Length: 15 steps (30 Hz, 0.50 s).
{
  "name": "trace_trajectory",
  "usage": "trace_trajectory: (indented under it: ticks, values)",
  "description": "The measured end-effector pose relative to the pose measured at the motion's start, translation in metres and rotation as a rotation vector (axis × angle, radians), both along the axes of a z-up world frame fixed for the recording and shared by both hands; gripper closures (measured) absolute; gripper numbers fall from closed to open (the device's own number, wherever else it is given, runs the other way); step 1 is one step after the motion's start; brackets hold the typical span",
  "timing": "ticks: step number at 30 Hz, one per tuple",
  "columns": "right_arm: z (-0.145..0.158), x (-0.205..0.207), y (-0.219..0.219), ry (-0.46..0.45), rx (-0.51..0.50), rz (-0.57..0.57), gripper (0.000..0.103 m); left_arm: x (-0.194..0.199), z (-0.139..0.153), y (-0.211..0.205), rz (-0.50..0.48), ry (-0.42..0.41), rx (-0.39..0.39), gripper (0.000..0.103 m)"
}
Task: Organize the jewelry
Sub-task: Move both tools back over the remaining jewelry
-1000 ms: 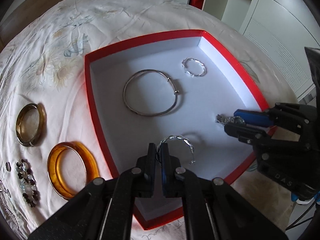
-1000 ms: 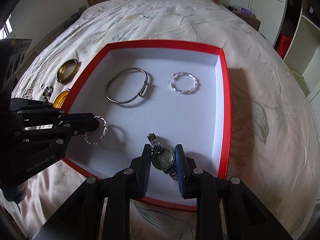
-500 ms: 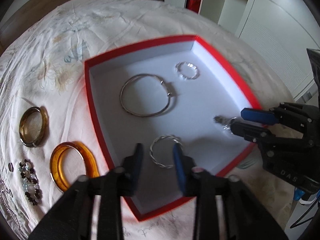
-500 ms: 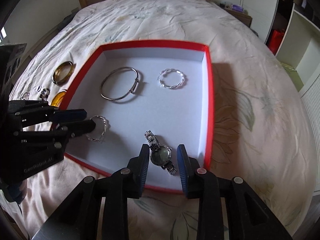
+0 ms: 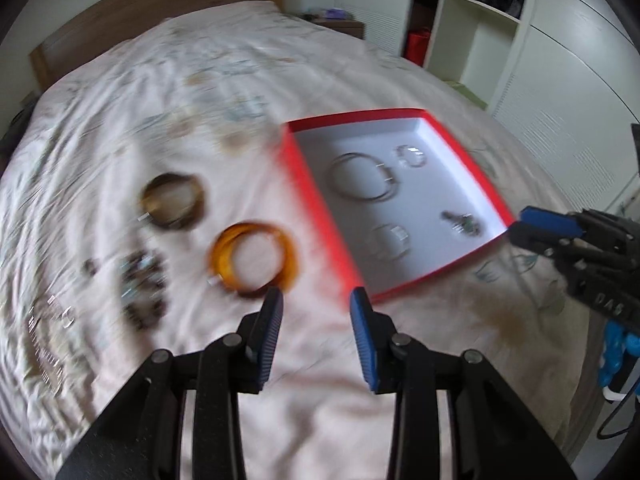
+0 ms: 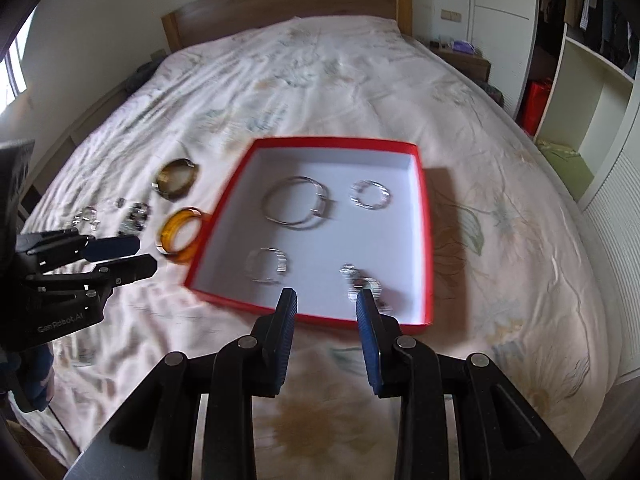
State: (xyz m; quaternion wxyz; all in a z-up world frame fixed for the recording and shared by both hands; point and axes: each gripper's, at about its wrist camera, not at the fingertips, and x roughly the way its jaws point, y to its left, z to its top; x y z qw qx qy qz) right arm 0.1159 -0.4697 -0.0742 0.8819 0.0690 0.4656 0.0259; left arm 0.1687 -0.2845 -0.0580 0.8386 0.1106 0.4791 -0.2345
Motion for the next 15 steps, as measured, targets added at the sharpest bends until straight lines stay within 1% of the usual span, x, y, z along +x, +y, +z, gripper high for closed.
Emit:
trace_trajectory:
  ticks: [8, 15]
  values:
    - [0.018, -0.014, 0.058, -0.039, 0.044, 0.062, 0.072, -0.019, 0.017, 0.102, 0.169, -0.030, -0.015, 0.070]
    - [0.030, -0.015, 0.113, -0.054, 0.062, 0.141, 0.069, -0.034, 0.019, 0.189, 0.315, -0.039, -0.050, 0.070]
